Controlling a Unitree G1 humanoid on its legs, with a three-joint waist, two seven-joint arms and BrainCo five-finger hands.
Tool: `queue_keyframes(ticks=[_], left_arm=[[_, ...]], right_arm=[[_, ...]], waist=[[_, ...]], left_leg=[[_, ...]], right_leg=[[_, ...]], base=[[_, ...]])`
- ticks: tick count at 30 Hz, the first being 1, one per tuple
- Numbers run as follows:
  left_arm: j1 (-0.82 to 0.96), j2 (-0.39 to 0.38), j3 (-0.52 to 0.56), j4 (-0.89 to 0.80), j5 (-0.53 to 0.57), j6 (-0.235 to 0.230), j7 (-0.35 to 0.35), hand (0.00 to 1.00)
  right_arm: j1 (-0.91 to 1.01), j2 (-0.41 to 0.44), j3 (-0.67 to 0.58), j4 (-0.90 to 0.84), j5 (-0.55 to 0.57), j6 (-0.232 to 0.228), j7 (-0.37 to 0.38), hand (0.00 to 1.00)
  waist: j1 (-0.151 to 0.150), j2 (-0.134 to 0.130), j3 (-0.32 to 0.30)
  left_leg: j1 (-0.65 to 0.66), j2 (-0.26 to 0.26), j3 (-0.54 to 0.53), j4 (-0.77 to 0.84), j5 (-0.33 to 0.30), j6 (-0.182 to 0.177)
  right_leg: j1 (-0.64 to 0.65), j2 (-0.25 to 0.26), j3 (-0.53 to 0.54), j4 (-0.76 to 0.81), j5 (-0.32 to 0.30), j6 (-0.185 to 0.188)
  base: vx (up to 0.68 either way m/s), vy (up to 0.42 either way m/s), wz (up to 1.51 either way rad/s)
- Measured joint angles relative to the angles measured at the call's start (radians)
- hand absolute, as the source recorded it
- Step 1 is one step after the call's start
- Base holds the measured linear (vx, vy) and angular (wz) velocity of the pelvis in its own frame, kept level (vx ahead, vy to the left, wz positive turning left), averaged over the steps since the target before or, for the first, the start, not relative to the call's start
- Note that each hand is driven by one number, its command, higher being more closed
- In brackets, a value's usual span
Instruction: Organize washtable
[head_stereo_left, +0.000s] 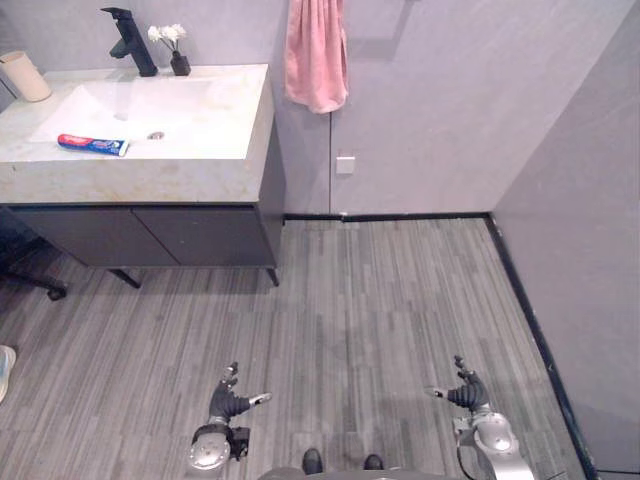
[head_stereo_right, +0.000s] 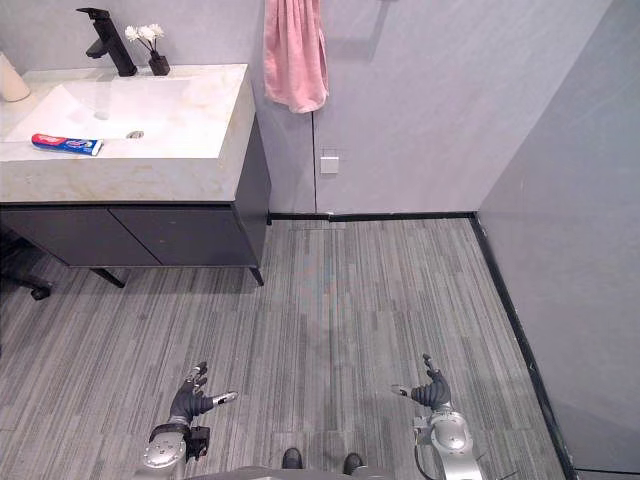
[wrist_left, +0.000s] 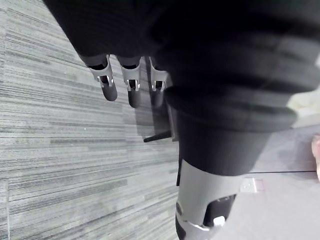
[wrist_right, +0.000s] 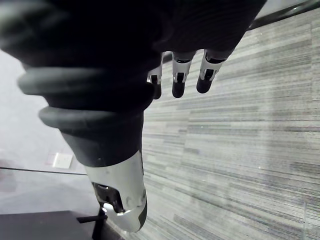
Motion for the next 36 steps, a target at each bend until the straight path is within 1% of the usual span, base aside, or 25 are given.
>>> queue_keyframes(ticks=[2,4,10,11,15,17,19,20,21,22,23,24,25,26,27,28,29,30,31,32,33,34,35,36], left_arm=[[0.004,0.000,0.002,-0.009,0.000,0.000,0.000,0.00],[0.014,-0.001,0.002,-0.022,0.000,0.001,0.000,0.00],[0.023,-0.001,0.004,-0.027,-0.005,0.003,0.001,0.00],[0.025,-0.001,0.008,-0.027,-0.009,0.009,0.002,0.00],[0.040,-0.002,0.052,-0.028,-0.013,0.011,0.004,0.00],[0.042,-0.002,0.073,-0.028,-0.014,0.011,0.005,0.00],[0.042,-0.002,0.085,-0.032,-0.016,0.011,0.007,0.00],[0.042,-0.002,0.086,-0.043,-0.019,0.012,0.008,0.00],[0.042,-0.003,0.086,-0.057,-0.023,0.012,0.008,0.00],[0.042,-0.003,0.086,-0.064,-0.026,0.012,0.008,0.00],[0.039,-0.004,0.086,-0.073,-0.034,0.012,0.008,0.00],[0.036,-0.004,0.085,-0.075,-0.043,0.012,0.009,0.00],[0.034,-0.004,0.083,-0.076,-0.053,0.012,0.010,0.00],[0.030,-0.001,0.080,-0.076,-0.053,0.012,0.010,0.00],[0.021,0.002,0.079,-0.077,-0.053,0.012,0.010,0.00],[0.019,0.003,0.074,-0.076,-0.053,0.015,0.017,0.00],[0.016,0.003,0.071,-0.077,-0.054,0.016,0.022,0.00],[0.008,0.004,0.068,-0.077,-0.055,0.016,0.027,0.00],[0.000,0.006,0.062,-0.077,-0.058,0.016,0.027,0.00],[-0.006,0.006,0.060,-0.077,-0.062,0.016,0.027,0.00],[-0.019,0.002,0.060,-0.077,-0.062,0.016,0.029,0.00],[-0.028,0.001,0.060,-0.077,-0.062,0.016,0.029,0.00],[-0.031,0.003,0.059,-0.079,-0.062,0.015,0.029,0.00],[-0.028,0.004,0.059,-0.079,-0.062,0.015,0.029,0.00]], right_arm=[[0.000,0.000,0.001,0.000,0.000,0.001,0.000,0.00],[0.002,0.000,0.001,0.000,0.001,0.003,0.000,0.00],[0.019,0.001,-0.006,0.000,0.004,0.019,-0.004,0.00],[0.023,0.001,-0.009,0.000,0.008,0.021,-0.005,0.00],[0.020,0.005,-0.031,0.001,0.043,0.028,-0.008,0.00],[0.014,0.008,-0.049,0.001,0.049,0.037,-0.014,0.00],[0.009,0.007,-0.063,0.001,0.052,0.039,-0.025,0.00],[0.004,0.006,-0.072,0.001,0.056,0.040,-0.028,0.00],[0.001,0.006,-0.082,0.001,0.061,0.040,-0.029,0.00],[0.001,0.006,-0.086,0.001,0.062,0.041,-0.030,0.00],[0.001,0.005,-0.088,0.001,0.070,0.043,-0.033,0.00],[-0.005,0.006,-0.086,0.001,0.082,0.045,-0.041,0.00],[-0.009,0.008,-0.085,0.001,0.084,0.045,-0.044,0.00],[-0.010,0.010,-0.084,0.002,0.087,0.046,-0.044,0.00],[-0.009,0.012,-0.083,0.003,0.090,0.047,-0.044,0.00],[-0.013,0.010,-0.077,0.003,0.091,0.049,-0.045,0.00],[-0.016,0.007,-0.073,0.002,0.091,0.049,-0.045,0.00],[-0.022,0.001,-0.063,0.002,0.091,0.049,-0.045,0.00],[-0.028,-0.001,-0.053,0.002,0.091,0.049,-0.045,0.00],[-0.031,-0.002,-0.052,0.002,0.090,0.049,-0.045,0.00],[-0.035,-0.005,-0.052,0.001,0.090,0.049,-0.045,0.00],[-0.036,-0.006,-0.052,0.000,0.090,0.049,-0.045,0.00],[-0.033,-0.007,-0.052,-0.003,0.090,0.049,-0.045,0.00],[-0.029,-0.008,-0.052,-0.003,0.090,0.049,-0.045,0.00]], waist=[[-0.008,0.000,0.000],[-0.009,0.001,0.000],[-0.010,0.002,-0.001],[-0.009,0.002,-0.001],[-0.006,0.001,-0.001],[-0.002,0.000,-0.001],[0.010,0.001,0.000],[0.017,0.003,0.000],[0.017,0.004,0.002],[0.017,0.003,0.002],[0.018,0.004,0.005],[0.017,0.010,0.013],[0.016,0.015,0.022],[0.012,0.015,0.029],[0.005,0.009,0.037],[0.003,0.011,0.052],[0.001,0.010,0.056],[-0.009,0.005,0.065],[-0.014,0.015,0.073],[-0.014,0.016,0.074],[-0.021,0.019,0.081],[-0.027,0.015,0.085],[-0.042,0.004,0.087],[-0.045,-0.004,0.085]], left_leg=[[0.000,0.000,0.000,-0.001,-0.002,0.002],[0.000,0.000,0.001,-0.002,-0.013,0.015],[0.001,0.003,0.005,-0.021,-0.016,0.010],[0.000,0.003,0.007,-0.023,-0.016,0.010],[-0.021,0.003,0.030,-0.013,-0.024,0.019],[-0.047,0.002,0.041,0.030,-0.052,0.023],[-0.073,0.005,0.058,0.088,-0.093,0.027],[-0.091,0.007,0.068,0.130,-0.124,0.031],[-0.108,0.007,0.072,0.174,-0.159,0.035],[-0.116,0.006,0.074,0.196,-0.176,0.038],[-0.122,0.004,0.080,0.234,-0.206,0.044],[-0.117,0.005,0.079,0.257,-0.239,0.051],[-0.098,0.005,0.074,0.264,-0.258,0.055],[-0.084,0.004,0.069,0.265,-0.266,0.063],[-0.067,0.001,0.067,0.272,-0.284,0.064],[-0.028,0.003,0.064,0.277,-0.307,0.066],[-0.010,0.009,0.061,0.274,-0.315,0.065],[0.015,0.021,0.054,0.272,-0.323,0.060],[0.042,0.038,0.047,0.253,-0.326,0.053],[0.053,0.047,0.046,0.246,-0.325,0.046],[0.081,0.066,0.041,0.237,-0.327,0.026],[0.106,0.073,0.032,0.228,-0.330,-0.003],[0.146,0.073,0.018,0.220,-0.343,-0.029],[0.165,0.072,0.011,0.223,-0.356,-0.050]], right_leg=[[-0.002,0.000,0.000,0.004,-0.005,-0.002],[-0.004,0.001,0.001,0.005,-0.014,-0.012],[-0.019,0.005,0.002,0.008,-0.013,-0.014],[-0.022,0.005,0.003,0.007,-0.012,-0.014],[-0.040,0.005,0.025,0.007,-0.011,-0.012],[-0.052,0.002,0.035,0.011,-0.011,-0.010],[-0.063,0.001,0.055,0.023,-0.019,-0.003],[-0.078,-0.001,0.062,0.052,-0.038,0.005],[-0.104,-0.006,0.066,0.114,-0.075,0.014],[-0.124,-0.011,0.068,0.157,-0.099,0.021],[-0.157,-0.020,0.068,0.252,-0.136,0.036],[-0.200,-0.023,0.059,0.374,-0.154,0.051],[-0.246,-0.030,0.042,0.492,-0.158,0.057],[-0.280,-0.039,0.028,0.569,-0.174,0.062],[-0.312,-0.055,0.001,0.643,-0.196,0.052],[-0.362,-0.073,-0.058,0.657,-0.230,0.039],[-0.375,-0.073,-0.072,0.640,-0.233,0.037],[-0.390,-0.070,-0.096,0.598,-0.232,0.037],[-0.430,-0.057,-0.120,0.539,-0.223,0.036],[-0.450,-0.048,-0.127,0.502,-0.203,0.028],[-0.479,-0.032,-0.144,0.409,-0.139,0.019],[-0.491,-0.017,-0.145,0.330,-0.076,0.008],[-0.493,-0.016,-0.139,0.258,0.006,-0.021],[-0.493,-0.017,-0.138,0.244,0.059,-0.041]], base=[[-0.03,-0.004,0.00],[-0.06,-0.009,-0.01],[-0.07,-0.007,-0.01],[-0.03,0.003,-0.07],[0.02,0.007,-0.13],[0.08,0.025,-0.21],[0.11,0.043,-0.29],[0.12,0.050,-0.23],[0.12,0.056,-0.15],[0.13,0.062,-0.09],[0.13,0.076,-0.16],[0.11,0.078,-0.18],[0.16,0.077,-0.08],[0.21,0.063,0.09],[0.32,0.073,0.06],[0.32,0.058,0.04],[0.32,0.038,0.09],[0.39,0.007,0.27],[0.38,-0.008,0.27],[0.60,-0.042,0.24],[0.53,-0.057,0.23],[0.69,-0.100,0.41],[0.51,-0.101,0.41],[0.64,-0.151,0.39]])
